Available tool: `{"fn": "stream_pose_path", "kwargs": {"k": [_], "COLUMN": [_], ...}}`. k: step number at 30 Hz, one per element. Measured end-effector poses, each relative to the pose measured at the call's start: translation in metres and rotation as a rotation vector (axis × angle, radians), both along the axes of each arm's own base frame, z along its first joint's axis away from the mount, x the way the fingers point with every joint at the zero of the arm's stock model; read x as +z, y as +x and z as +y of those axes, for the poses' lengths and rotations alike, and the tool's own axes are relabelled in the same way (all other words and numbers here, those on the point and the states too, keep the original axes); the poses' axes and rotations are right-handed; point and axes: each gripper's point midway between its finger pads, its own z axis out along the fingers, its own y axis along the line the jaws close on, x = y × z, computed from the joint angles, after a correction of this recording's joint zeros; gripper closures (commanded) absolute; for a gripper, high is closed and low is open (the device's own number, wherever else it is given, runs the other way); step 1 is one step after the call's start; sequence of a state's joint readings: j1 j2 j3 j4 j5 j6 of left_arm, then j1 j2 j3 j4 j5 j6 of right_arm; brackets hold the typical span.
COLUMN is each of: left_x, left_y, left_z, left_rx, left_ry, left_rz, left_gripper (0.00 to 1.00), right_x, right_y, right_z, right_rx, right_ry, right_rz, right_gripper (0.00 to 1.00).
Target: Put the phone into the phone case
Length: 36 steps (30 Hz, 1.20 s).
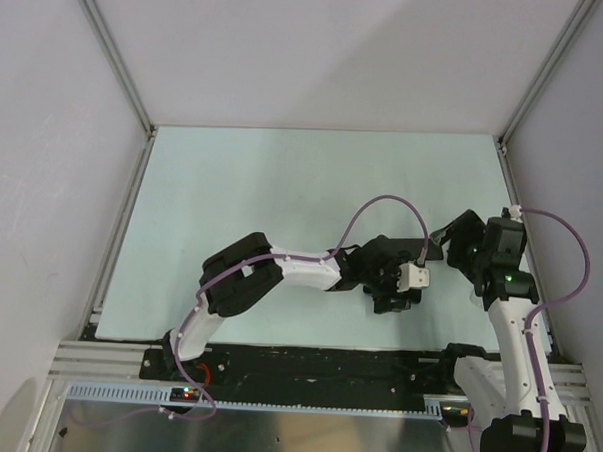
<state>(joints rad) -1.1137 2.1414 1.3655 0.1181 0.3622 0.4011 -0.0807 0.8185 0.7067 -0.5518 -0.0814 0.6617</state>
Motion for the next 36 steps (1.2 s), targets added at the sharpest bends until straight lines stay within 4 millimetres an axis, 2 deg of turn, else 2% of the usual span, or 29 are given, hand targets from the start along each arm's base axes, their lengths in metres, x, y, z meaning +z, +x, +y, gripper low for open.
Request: {"fn": "stream_pose_path", "kwargs": {"k": [16, 24, 29, 36], "left_x": [-0.001, -0.003, -0.005, -0.006], "left_y": [0.018, 0.017, 0.012, 0.008], "left_z": [0.003, -0.001, -0.001, -0.001], "left_rx": [0.044, 0.030, 0.027, 0.046], "left_ry": [-0.010, -0.008, 0.005, 0.012], "left_rz": [0.036, 0.071, 0.095, 0.115], "left_gripper": [0.00, 0.01, 0.05, 0.17], "right_x": [0.000, 0.000, 0.000, 0.000], "right_y": [0.000, 0.000, 0.000, 0.000], "right_z": [0.001, 0.001, 0.001, 0.001], "right_rx": [0.005, 0.005, 0.006, 0.006], "right_ry": [0.004, 0.004, 0.004, 0.004], "right_rz": [-0.001, 0.001, 0.000, 0.000], "right_gripper": [0.03, 0.02, 0.03, 0.03]}}
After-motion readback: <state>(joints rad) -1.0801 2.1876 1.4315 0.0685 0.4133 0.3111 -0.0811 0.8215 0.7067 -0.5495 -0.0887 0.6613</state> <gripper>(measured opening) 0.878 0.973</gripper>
